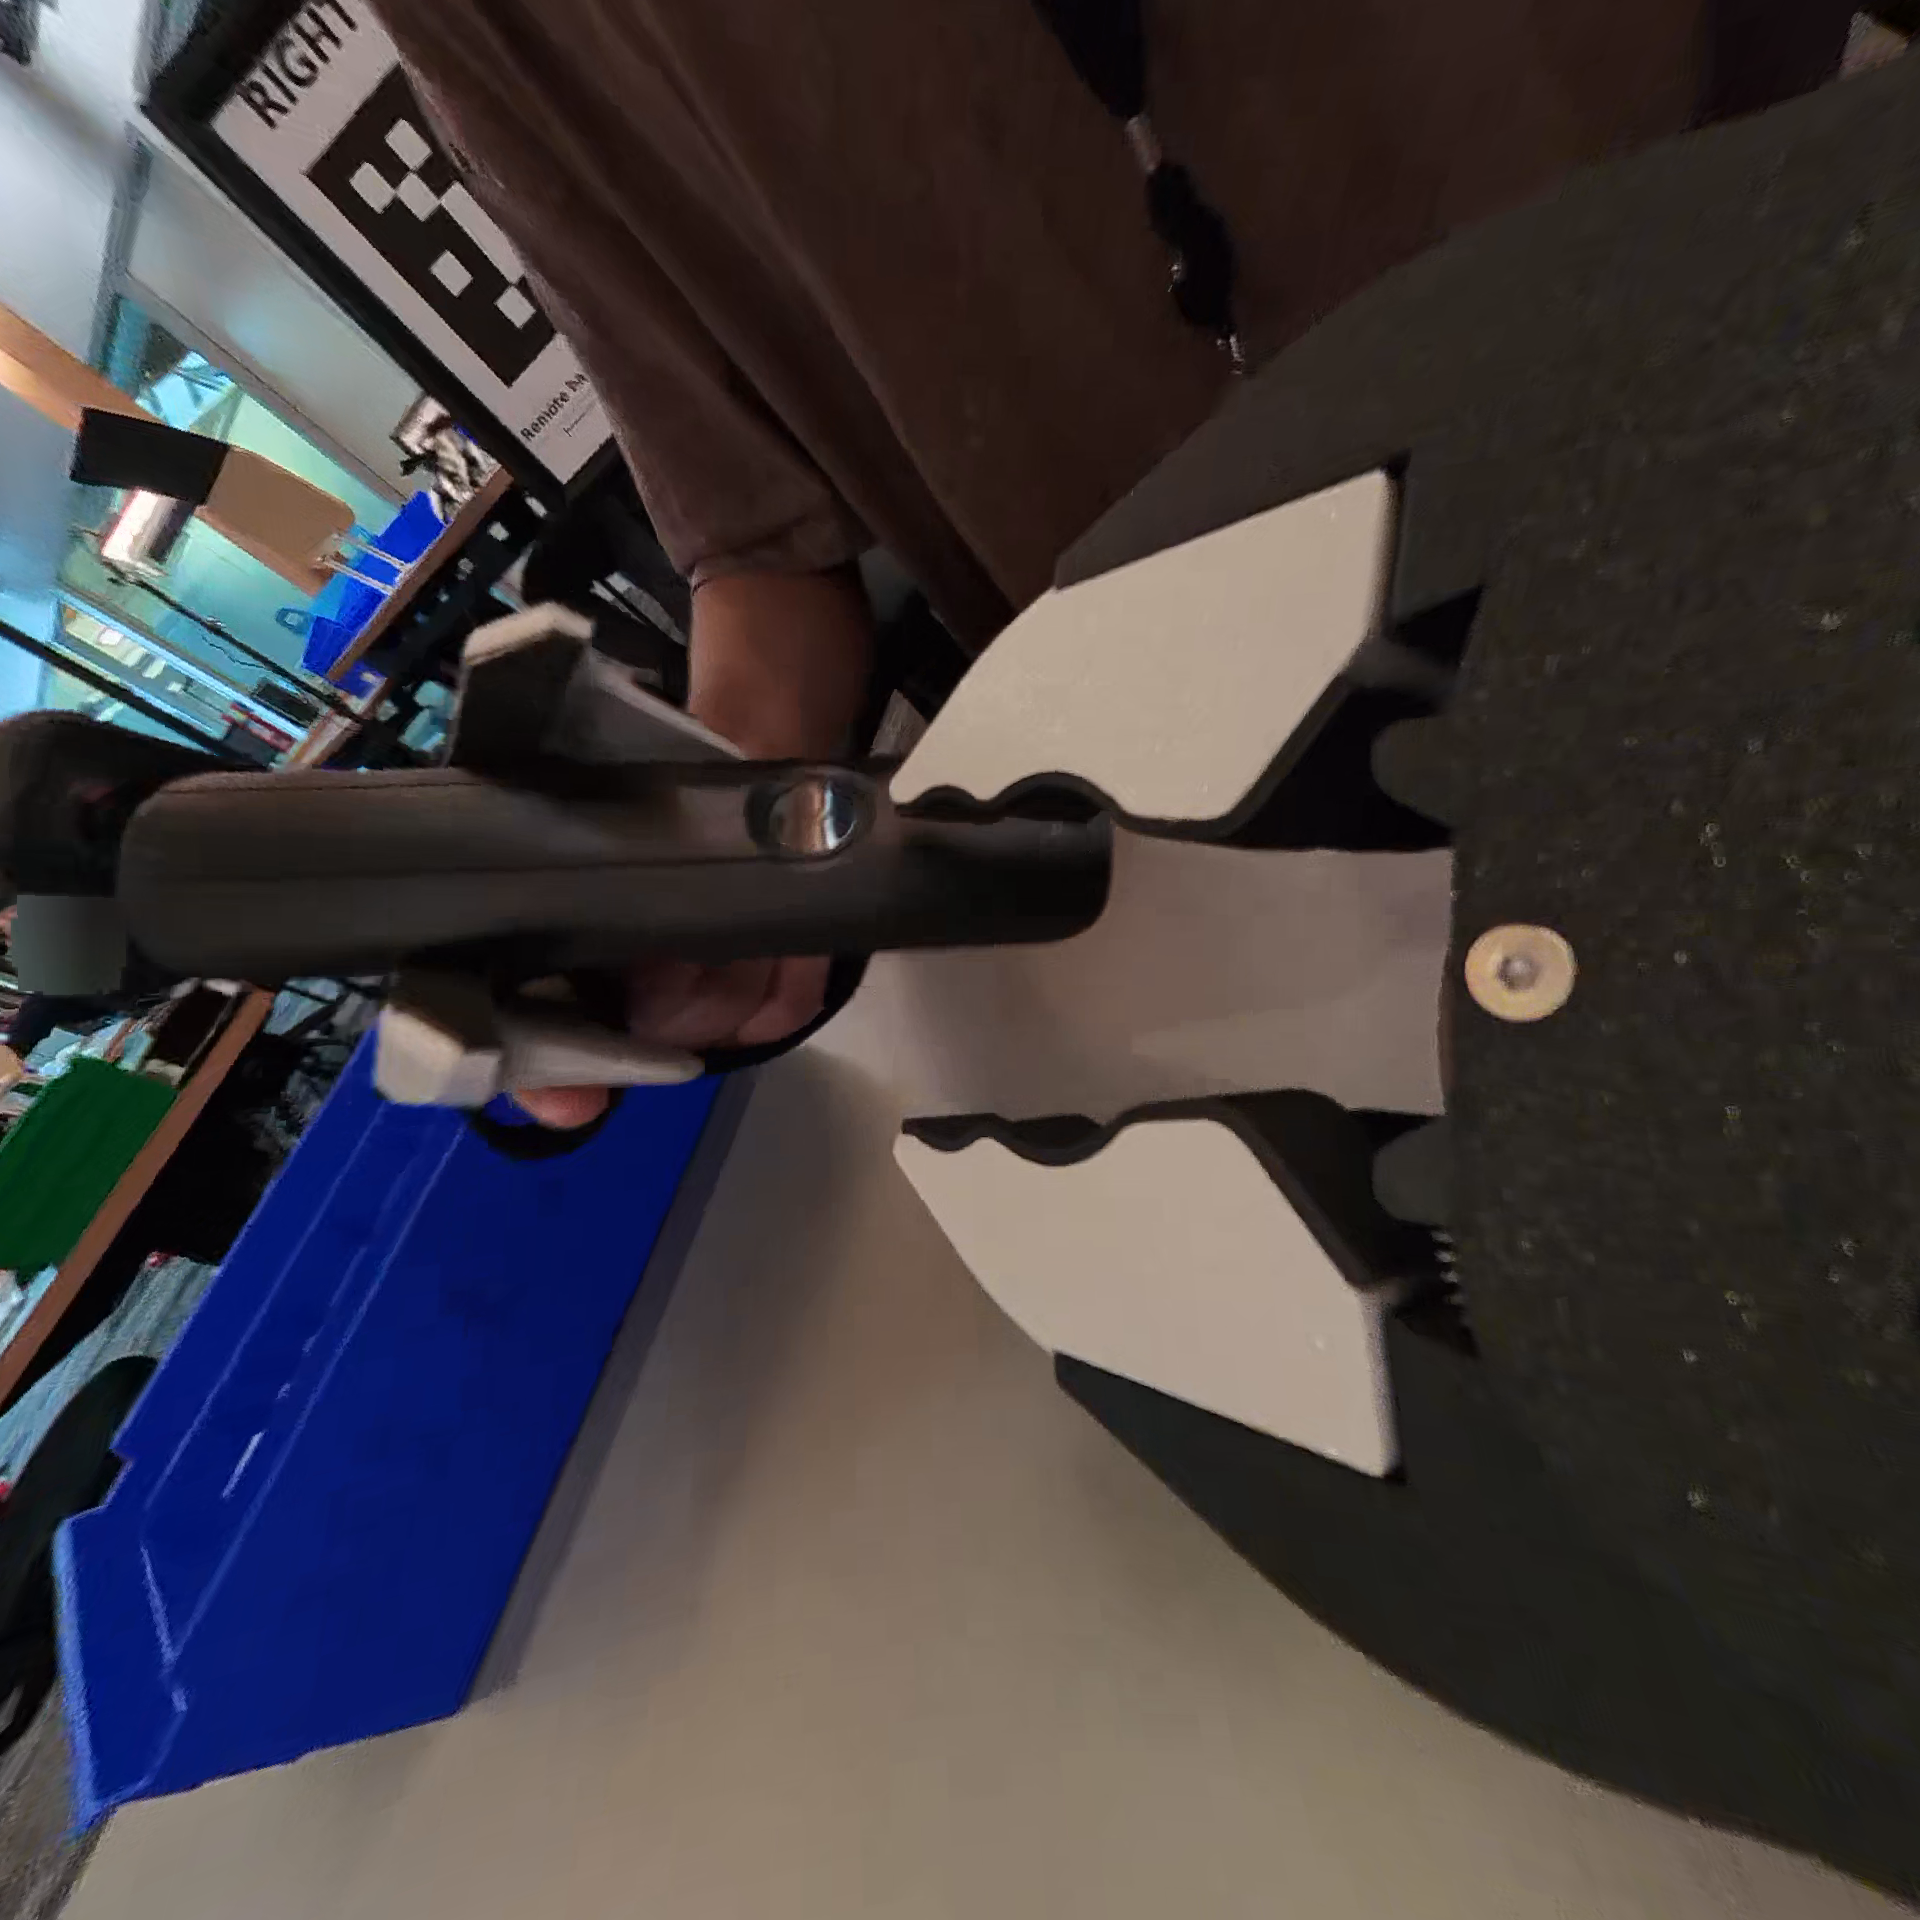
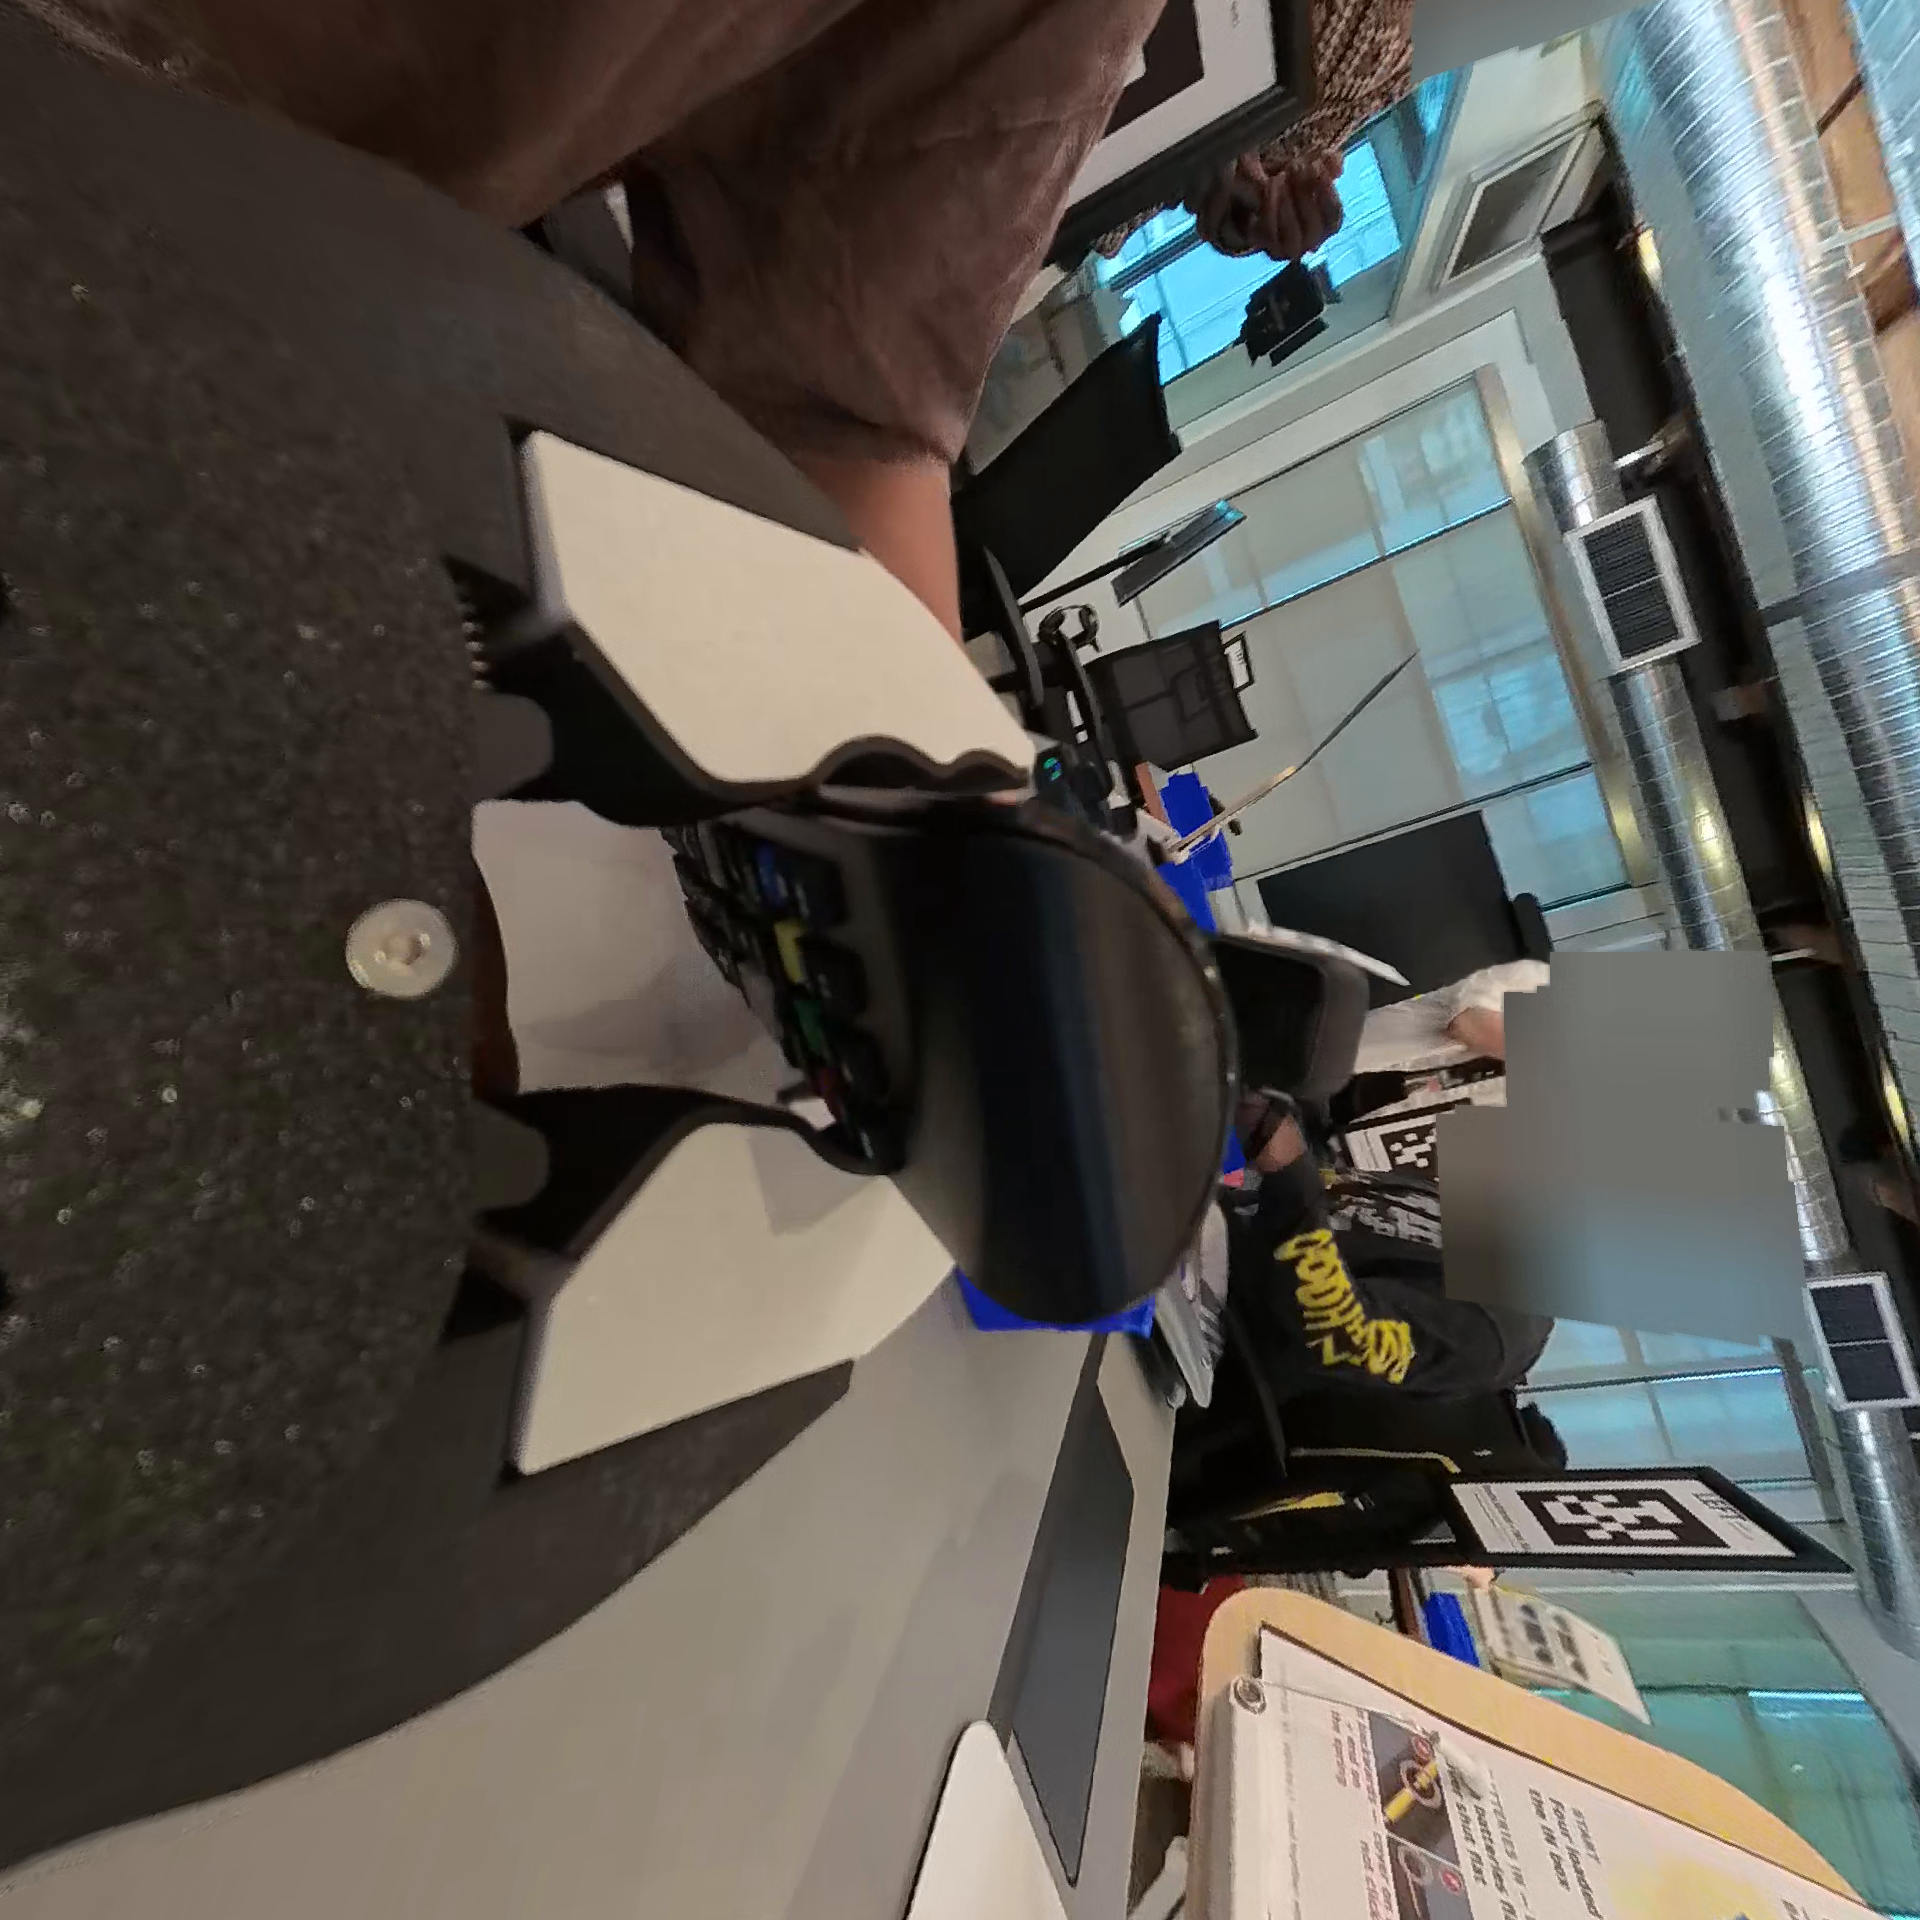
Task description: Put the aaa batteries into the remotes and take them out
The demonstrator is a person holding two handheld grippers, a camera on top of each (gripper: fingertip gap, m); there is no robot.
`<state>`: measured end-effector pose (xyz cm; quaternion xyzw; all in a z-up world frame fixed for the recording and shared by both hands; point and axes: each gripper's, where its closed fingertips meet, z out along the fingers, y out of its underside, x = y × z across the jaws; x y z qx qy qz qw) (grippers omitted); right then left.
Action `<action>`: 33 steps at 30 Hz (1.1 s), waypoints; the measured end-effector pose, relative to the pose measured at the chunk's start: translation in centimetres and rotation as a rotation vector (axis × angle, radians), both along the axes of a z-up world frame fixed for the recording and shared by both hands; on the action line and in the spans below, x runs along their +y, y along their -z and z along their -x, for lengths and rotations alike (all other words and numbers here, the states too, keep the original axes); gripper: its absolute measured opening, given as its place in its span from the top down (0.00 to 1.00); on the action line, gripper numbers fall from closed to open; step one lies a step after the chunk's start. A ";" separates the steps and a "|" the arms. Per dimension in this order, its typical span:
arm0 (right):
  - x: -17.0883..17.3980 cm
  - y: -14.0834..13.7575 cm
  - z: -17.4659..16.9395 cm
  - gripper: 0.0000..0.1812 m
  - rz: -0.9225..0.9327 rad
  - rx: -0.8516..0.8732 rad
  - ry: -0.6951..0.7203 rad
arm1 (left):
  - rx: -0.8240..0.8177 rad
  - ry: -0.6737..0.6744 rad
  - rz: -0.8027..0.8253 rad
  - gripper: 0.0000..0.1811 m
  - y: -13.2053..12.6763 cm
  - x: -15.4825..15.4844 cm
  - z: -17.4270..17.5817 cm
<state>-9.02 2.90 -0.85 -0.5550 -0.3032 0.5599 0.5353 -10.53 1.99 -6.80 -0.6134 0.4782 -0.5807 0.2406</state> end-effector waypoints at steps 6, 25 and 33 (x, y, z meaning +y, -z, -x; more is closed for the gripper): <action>-0.2 0.0 0.3 0.66 -0.027 0.041 -0.009 | -0.218 0.165 0.277 0.74 -2.2 -0.6 -0.6; 0.6 0.1 0.4 0.66 -0.036 0.056 0.003 | -0.092 0.269 0.435 0.85 -0.5 -1.2 -1.7; 0.5 0.4 0.3 0.67 -0.074 0.046 0.016 | -0.052 0.229 0.417 0.86 -0.4 -1.2 -1.6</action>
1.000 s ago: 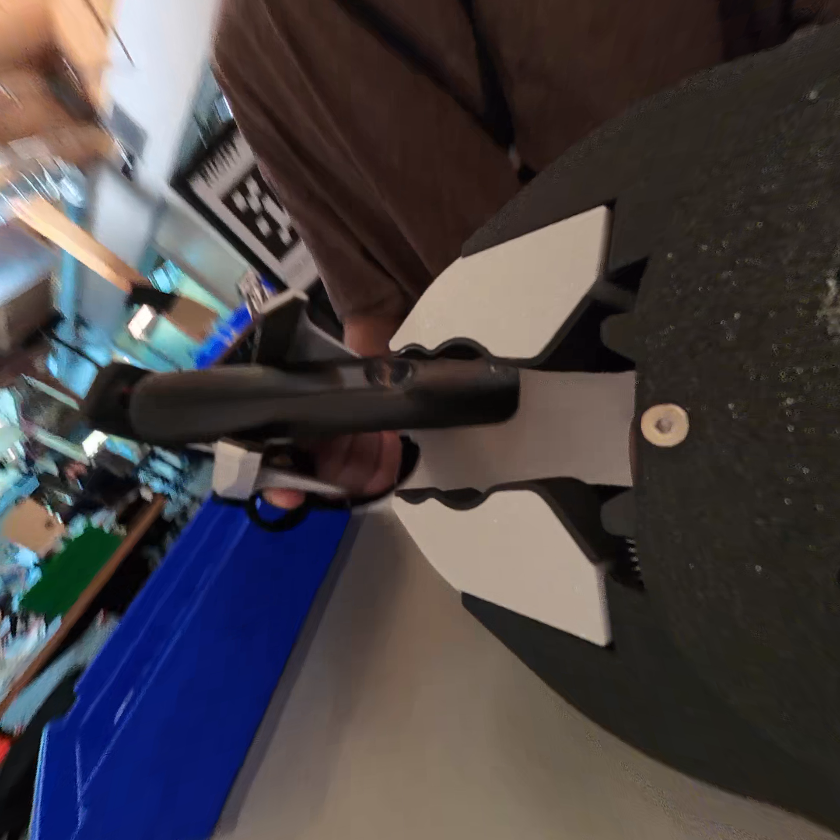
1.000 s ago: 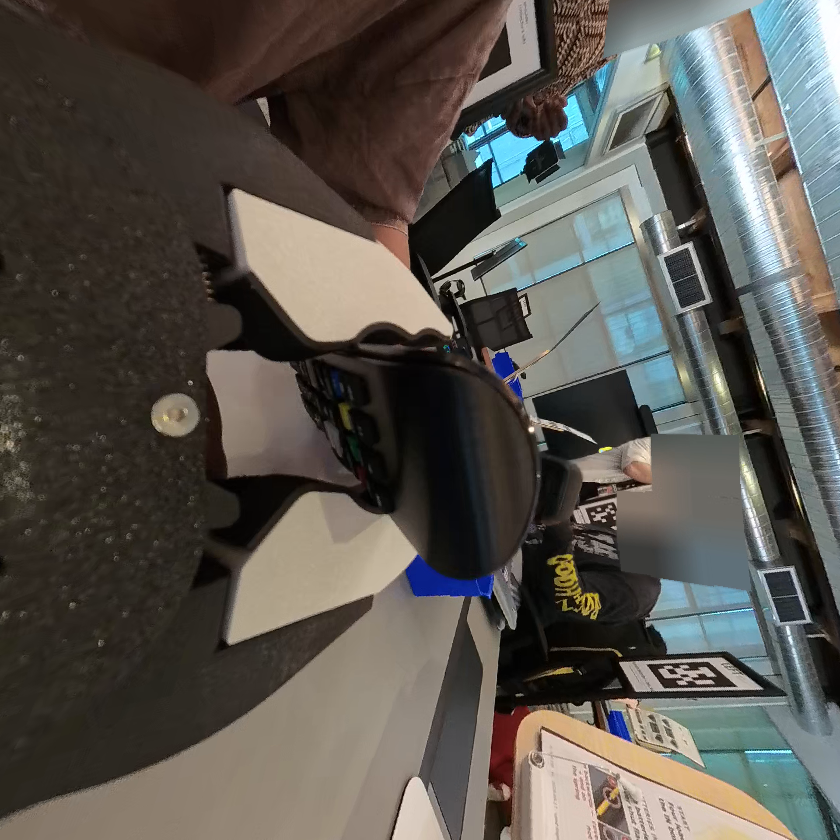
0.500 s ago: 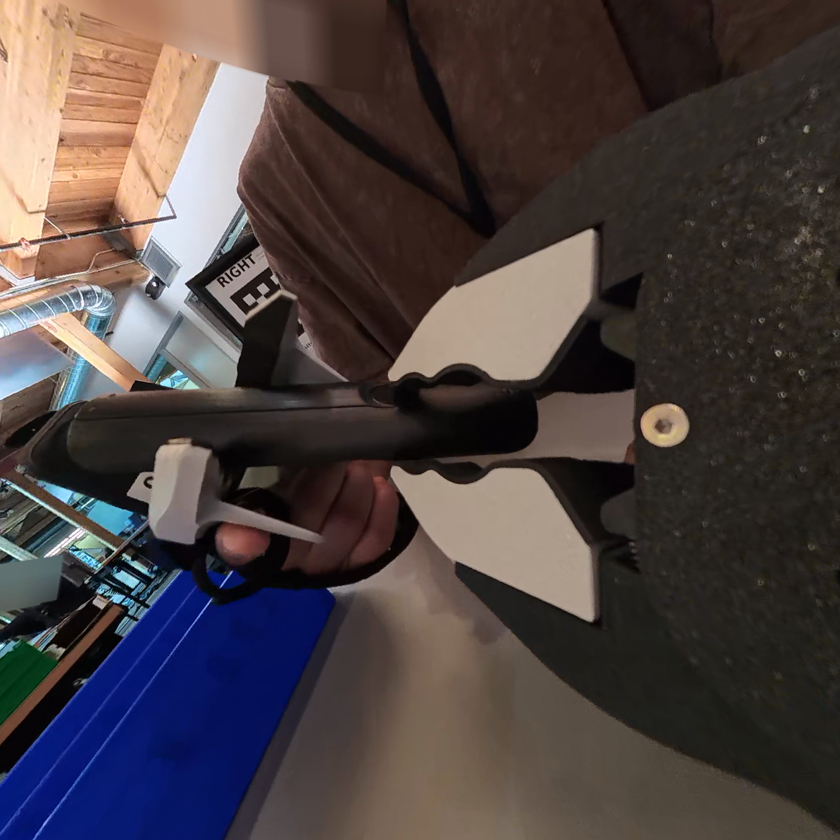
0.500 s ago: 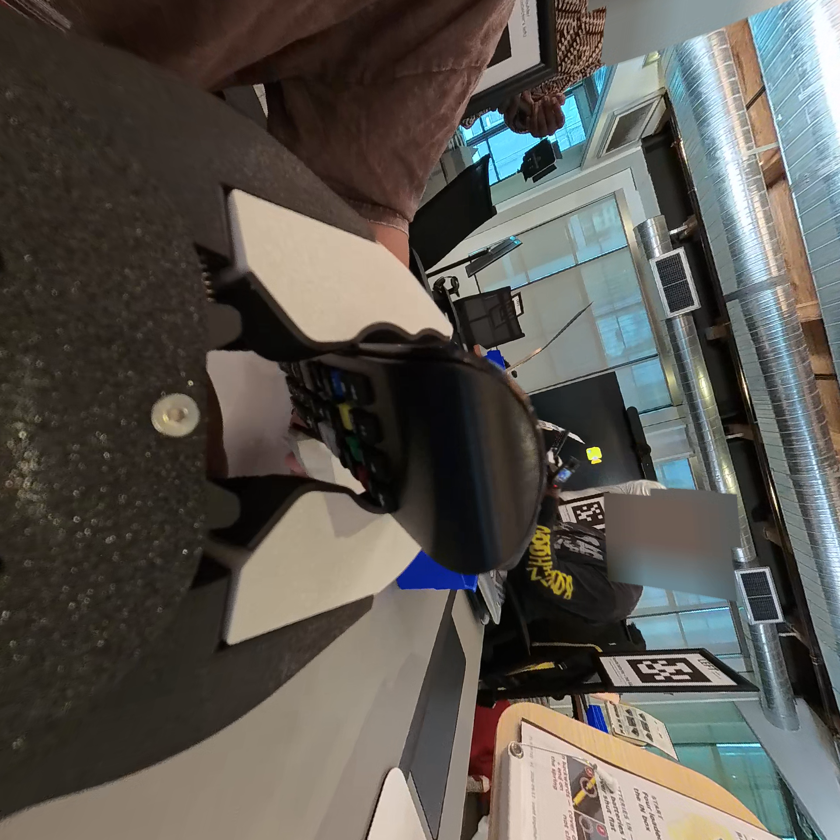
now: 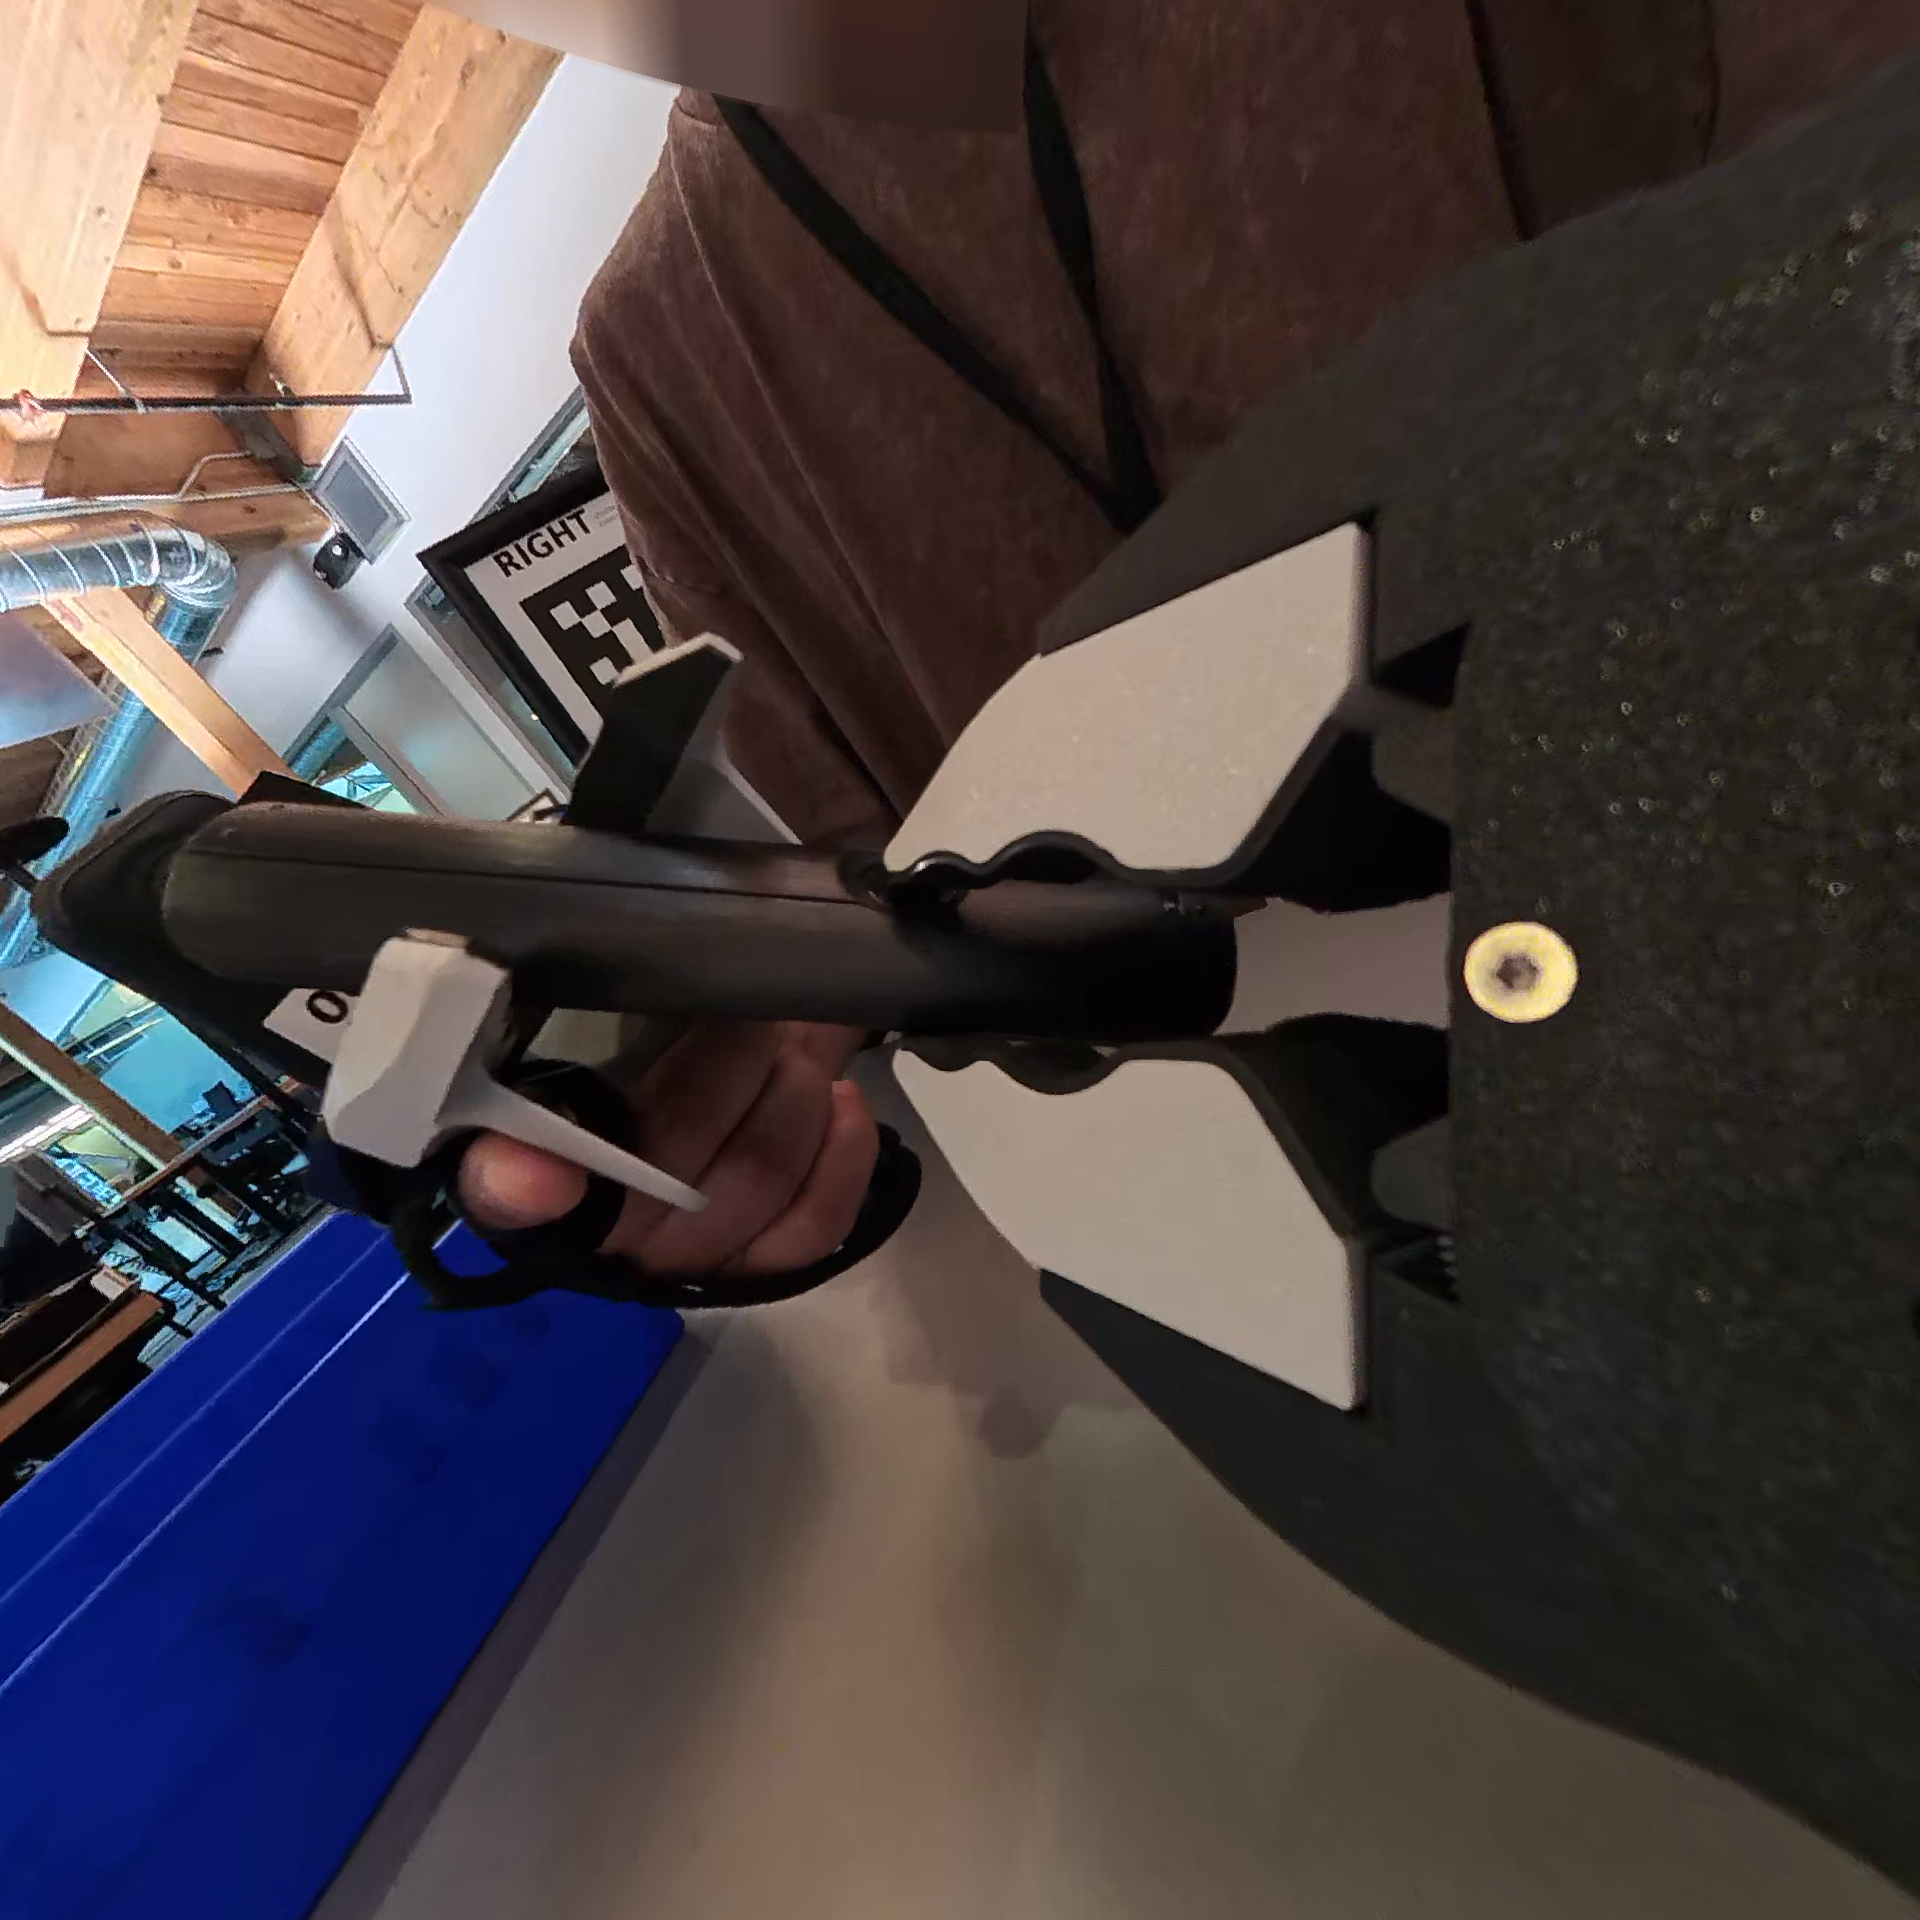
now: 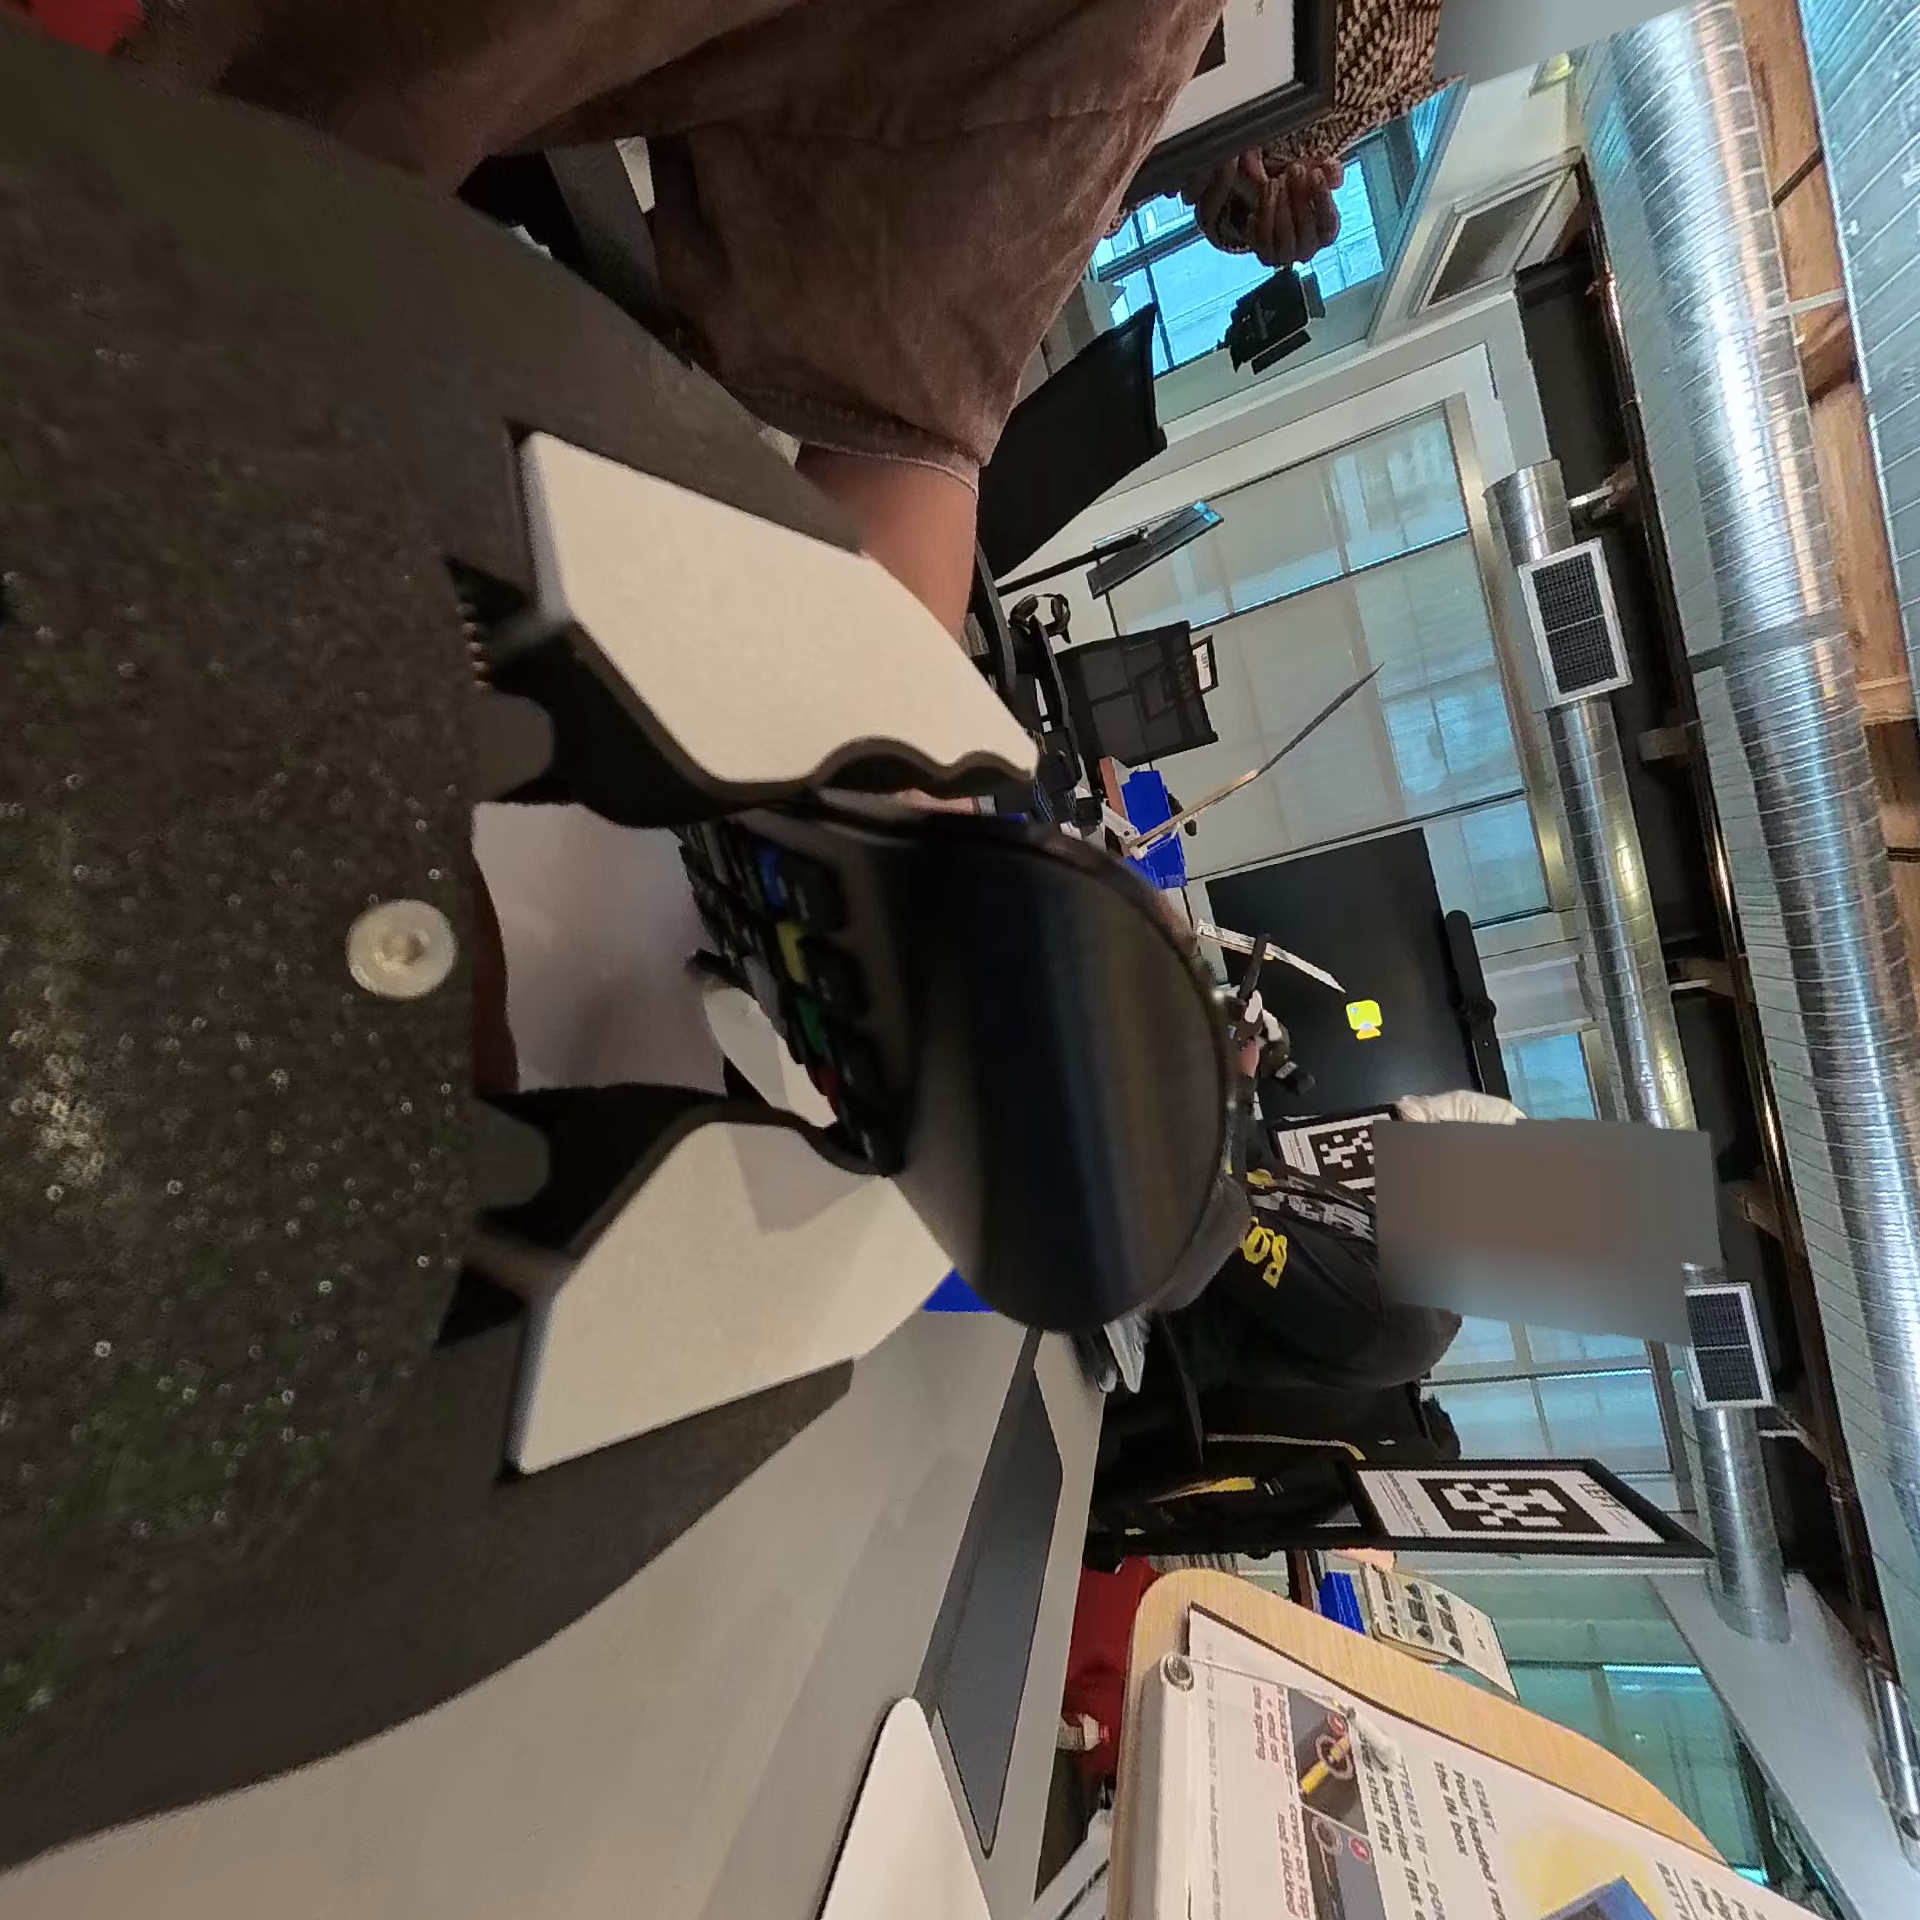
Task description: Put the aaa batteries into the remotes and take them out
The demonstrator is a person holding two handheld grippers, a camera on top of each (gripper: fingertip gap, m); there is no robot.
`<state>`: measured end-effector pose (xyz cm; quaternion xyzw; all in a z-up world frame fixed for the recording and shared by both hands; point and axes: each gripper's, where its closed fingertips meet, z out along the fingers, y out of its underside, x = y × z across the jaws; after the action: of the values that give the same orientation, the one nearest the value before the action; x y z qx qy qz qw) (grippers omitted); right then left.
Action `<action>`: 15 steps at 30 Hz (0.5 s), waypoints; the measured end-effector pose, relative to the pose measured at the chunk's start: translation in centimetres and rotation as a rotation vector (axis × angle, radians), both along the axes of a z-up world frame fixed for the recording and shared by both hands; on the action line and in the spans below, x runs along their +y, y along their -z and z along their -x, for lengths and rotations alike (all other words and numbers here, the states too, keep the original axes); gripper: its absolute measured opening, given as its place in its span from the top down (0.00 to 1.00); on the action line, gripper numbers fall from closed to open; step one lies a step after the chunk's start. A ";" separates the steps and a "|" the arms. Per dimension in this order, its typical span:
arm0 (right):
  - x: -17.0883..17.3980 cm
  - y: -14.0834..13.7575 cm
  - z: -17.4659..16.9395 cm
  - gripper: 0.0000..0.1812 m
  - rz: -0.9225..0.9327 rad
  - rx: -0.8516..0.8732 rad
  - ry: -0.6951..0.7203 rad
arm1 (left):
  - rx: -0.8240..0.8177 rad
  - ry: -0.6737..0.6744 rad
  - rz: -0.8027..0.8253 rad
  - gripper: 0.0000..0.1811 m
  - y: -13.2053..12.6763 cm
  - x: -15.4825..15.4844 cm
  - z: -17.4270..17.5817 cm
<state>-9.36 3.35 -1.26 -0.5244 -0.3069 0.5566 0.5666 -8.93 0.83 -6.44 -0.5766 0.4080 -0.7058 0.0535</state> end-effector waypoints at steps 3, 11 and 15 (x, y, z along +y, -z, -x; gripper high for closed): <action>0.1 0.1 -0.1 0.67 -0.002 0.004 0.010 | 0.005 -0.015 0.001 0.86 0.0 0.2 0.0; 0.8 0.5 -0.6 0.67 0.031 0.015 0.029 | 0.022 -0.053 0.026 0.85 0.2 0.8 -0.4; 1.4 0.5 -0.7 0.67 0.046 0.045 0.064 | 0.020 -0.101 0.022 0.86 0.0 1.5 -0.4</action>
<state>-8.70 4.75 -1.73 -0.5341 -0.2643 0.5567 0.5788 -8.57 2.37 -6.47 -0.6041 0.3711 -0.7008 0.0787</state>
